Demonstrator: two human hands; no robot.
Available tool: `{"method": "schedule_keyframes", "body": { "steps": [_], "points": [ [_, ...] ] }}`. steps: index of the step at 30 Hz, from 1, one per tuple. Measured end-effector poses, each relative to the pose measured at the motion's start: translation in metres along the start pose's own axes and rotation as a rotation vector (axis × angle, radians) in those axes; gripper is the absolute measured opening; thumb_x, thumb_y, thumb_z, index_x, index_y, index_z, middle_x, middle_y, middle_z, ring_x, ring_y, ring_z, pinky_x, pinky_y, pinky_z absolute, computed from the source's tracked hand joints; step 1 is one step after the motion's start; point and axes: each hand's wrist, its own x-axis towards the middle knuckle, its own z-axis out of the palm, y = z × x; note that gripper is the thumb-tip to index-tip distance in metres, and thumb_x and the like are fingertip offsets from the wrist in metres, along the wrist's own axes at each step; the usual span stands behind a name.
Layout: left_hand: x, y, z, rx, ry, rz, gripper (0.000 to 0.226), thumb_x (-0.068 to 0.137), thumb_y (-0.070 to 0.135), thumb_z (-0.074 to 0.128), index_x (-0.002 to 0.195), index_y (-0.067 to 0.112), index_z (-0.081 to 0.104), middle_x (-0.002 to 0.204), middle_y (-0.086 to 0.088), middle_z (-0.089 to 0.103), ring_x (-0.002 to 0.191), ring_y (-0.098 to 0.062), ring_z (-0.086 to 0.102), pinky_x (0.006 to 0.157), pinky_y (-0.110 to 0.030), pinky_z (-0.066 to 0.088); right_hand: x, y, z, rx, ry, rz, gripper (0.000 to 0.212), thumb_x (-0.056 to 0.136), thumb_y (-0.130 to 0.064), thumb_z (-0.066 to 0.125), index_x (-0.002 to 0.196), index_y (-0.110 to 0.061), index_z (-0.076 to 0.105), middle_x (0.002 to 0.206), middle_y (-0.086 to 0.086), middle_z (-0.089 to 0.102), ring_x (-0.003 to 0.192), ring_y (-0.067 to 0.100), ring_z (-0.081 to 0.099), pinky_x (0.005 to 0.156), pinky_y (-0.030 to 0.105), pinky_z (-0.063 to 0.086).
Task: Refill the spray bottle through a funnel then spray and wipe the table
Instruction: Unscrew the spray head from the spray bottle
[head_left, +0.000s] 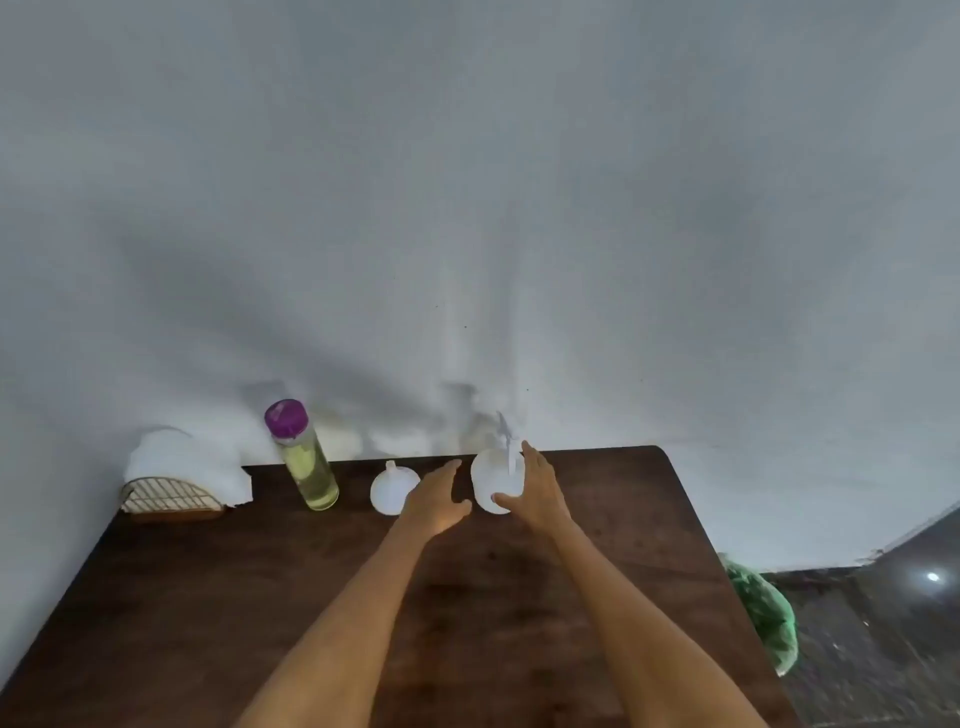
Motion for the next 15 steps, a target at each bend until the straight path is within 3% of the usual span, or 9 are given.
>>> {"method": "schedule_keyframes", "body": {
  "steps": [5, 11, 15],
  "points": [
    [0.04, 0.008, 0.007, -0.056, -0.061, 0.065, 0.065, 0.091, 0.028, 0.057, 0.148, 0.022, 0.025, 0.153, 0.0, 0.032, 0.141, -0.02, 0.031, 0.114, -0.035, 0.029, 0.027, 0.002, 0.007, -0.008, -0.046, 0.023, 0.088, 0.067, -0.033, 0.079, 0.138, -0.007, 0.033, 0.137, 0.009, 0.043, 0.129, 0.025, 0.04, 0.107, 0.04, 0.039],
    [0.035, 0.017, 0.027, -0.194, 0.001, 0.052, 0.048, 0.094, 0.026, 0.054, 0.139, 0.016, 0.043, 0.142, -0.005, 0.049, 0.131, -0.023, 0.046, 0.108, -0.034, 0.038, 0.027, 0.009, 0.011, -0.047, -0.06, 0.046, 0.083, 0.068, -0.041, 0.076, 0.135, -0.008, 0.041, 0.133, 0.008, 0.052, 0.124, 0.027, 0.049, 0.105, 0.039, 0.042],
    [0.006, 0.022, 0.04, -0.186, 0.054, 0.049, 0.045, 0.092, 0.029, 0.056, 0.134, 0.016, 0.049, 0.132, -0.005, 0.058, 0.122, -0.022, 0.055, 0.103, -0.034, 0.045, -0.009, -0.003, -0.001, -0.038, -0.061, 0.009, 0.05, 0.074, -0.029, 0.075, 0.116, -0.007, 0.06, 0.112, 0.012, 0.067, 0.103, 0.027, 0.064, 0.093, 0.039, 0.053]
  ]
}}
